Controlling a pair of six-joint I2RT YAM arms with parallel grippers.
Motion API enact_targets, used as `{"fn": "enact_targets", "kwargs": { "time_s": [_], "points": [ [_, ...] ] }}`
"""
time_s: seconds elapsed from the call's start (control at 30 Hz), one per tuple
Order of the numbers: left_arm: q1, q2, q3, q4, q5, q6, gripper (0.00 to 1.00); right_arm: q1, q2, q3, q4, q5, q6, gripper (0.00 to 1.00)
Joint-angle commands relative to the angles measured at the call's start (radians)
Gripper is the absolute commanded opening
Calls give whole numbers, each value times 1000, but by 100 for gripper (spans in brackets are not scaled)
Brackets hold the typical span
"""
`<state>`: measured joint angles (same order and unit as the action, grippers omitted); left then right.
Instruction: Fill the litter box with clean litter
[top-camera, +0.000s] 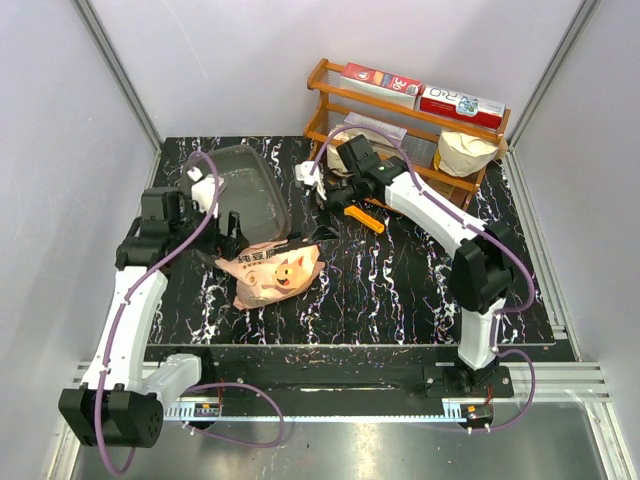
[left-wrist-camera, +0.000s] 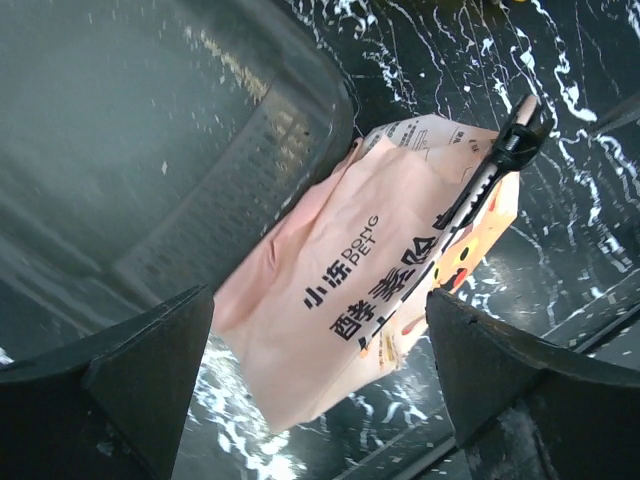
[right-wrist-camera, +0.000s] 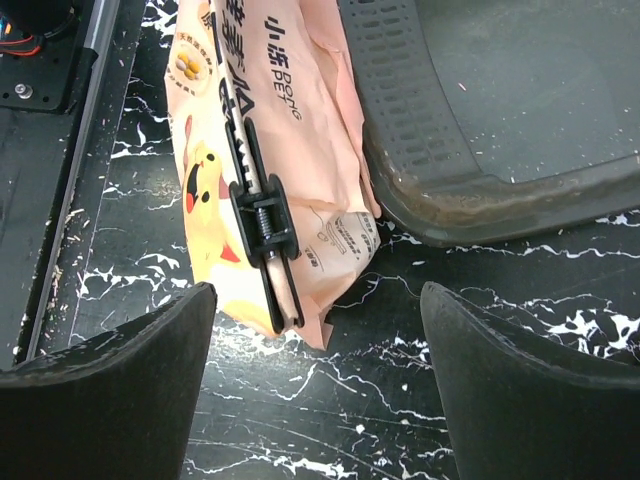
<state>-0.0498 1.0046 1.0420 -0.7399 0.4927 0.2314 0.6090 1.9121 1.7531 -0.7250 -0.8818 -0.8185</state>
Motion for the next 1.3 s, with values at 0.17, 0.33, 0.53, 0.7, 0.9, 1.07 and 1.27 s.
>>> {"fn": "enact_targets", "kwargs": {
  "time_s": [0.17, 0.33, 0.53, 0.7, 0.9, 1.07, 1.27],
  "points": [
    [106, -52, -68, 73, 76, -274, 90, 40, 68, 91, 21, -78, 31, 78],
    [128, -66, -99, 83, 81, -288, 88, 60, 79, 92, 22, -88, 45, 69],
    [140, -92, -128, 86, 90, -290, 87, 72, 91, 95, 42, -100, 79, 62],
    [169, -107, -157, 117, 113, -319, 86, 84, 103, 94, 39, -88, 87, 55],
    [186, -120, -171, 119, 121, -323, 85, 83, 104, 91, 41, -85, 88, 43],
    [192, -118, -181, 131, 126, -326, 84, 83, 100, 101, 42, -97, 91, 14],
    [194, -110, -194, 149, 150, -326, 84, 83, 65, 108, 41, -109, 81, 0]
  ]
}}
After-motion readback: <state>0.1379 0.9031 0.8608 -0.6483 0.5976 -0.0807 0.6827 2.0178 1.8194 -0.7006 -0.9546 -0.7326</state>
